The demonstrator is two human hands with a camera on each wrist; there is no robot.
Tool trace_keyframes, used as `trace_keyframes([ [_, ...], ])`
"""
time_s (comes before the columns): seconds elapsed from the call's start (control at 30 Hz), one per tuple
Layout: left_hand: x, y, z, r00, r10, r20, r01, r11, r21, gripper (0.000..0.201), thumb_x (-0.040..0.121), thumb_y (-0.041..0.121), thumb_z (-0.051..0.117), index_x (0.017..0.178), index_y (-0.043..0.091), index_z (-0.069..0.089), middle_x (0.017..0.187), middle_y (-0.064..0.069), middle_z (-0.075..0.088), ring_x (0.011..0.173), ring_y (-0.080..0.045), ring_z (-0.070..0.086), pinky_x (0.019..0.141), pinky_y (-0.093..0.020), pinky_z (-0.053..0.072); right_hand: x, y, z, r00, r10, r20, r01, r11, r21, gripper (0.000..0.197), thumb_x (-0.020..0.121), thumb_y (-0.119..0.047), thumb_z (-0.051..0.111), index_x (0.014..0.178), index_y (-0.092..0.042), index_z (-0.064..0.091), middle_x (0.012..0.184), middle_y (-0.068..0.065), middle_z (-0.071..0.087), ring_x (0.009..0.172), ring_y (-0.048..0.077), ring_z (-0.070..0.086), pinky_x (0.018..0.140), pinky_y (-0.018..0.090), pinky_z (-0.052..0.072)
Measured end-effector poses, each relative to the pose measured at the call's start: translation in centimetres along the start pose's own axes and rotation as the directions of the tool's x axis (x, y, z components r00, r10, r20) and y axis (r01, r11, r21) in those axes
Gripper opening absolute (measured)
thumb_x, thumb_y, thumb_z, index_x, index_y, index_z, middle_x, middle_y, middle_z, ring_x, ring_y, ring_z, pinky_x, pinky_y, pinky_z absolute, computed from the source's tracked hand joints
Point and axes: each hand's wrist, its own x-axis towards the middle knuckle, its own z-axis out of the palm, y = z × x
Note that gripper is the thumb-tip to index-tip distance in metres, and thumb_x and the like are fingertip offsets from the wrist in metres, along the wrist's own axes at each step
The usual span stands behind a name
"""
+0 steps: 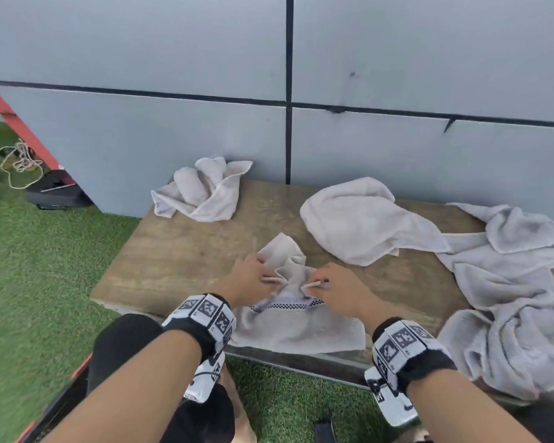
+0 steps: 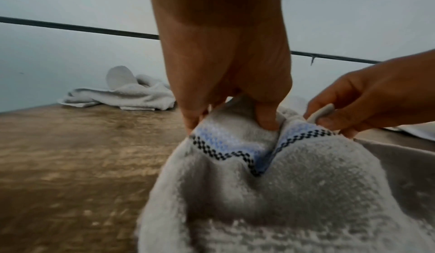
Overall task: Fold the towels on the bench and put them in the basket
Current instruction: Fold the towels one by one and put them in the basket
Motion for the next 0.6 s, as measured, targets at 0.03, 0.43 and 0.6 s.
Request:
trace_keyframes([
  [0.03,0.5,-0.1,0.3,1.000,0.030,0.010,-0.029,0.999,-0.021,0.023,0.089,0.028,0.062,0.080,0.011,0.075,0.080,-0.005,0.058,0.087,-0.020,0.054,0.083,-0.033,0.042,0.2,-0.1,0.3,1.000,-0.004,0.017,0.005,0.999,-0.043,0.022,0.092,-0.021,0.064,0.087,-0.002,0.073,0.088,0.012,0.067,0.081,0.023,0.057,0.075,0.038,0.046],
  [0.43,9.5,4.6,-18.7,0.915,0.085,-0.394,-0.191,0.952,-0.239,0.033,0.091,0.032,0.071,0.074,0.004,0.068,0.062,-0.003,0.051,0.057,-0.010,0.041,0.052,-0.024,0.032,7.9,-5.5,-17.1,0.894,-0.075,-0.442,0.225,0.927,0.299,0.024,0.087,-0.024,0.072,0.083,0.000,0.071,0.082,0.025,0.063,0.065,0.011,0.048,0.061,0.027,0.039],
  [0.6,13.2,5.2,-25.6,0.706,0.097,-0.701,-0.168,0.985,-0.033,0.042,0.094,0.034,0.060,0.057,0.018,0.052,0.068,-0.005,0.043,0.059,-0.016,0.038,0.058,-0.027,0.032,11.5,-6.5,-24.5,0.763,-0.084,-0.641,0.224,0.965,0.140,0.038,0.090,-0.016,0.069,0.056,-0.016,0.052,0.048,-0.006,0.036,0.046,0.004,0.030,0.048,0.021,0.026],
])
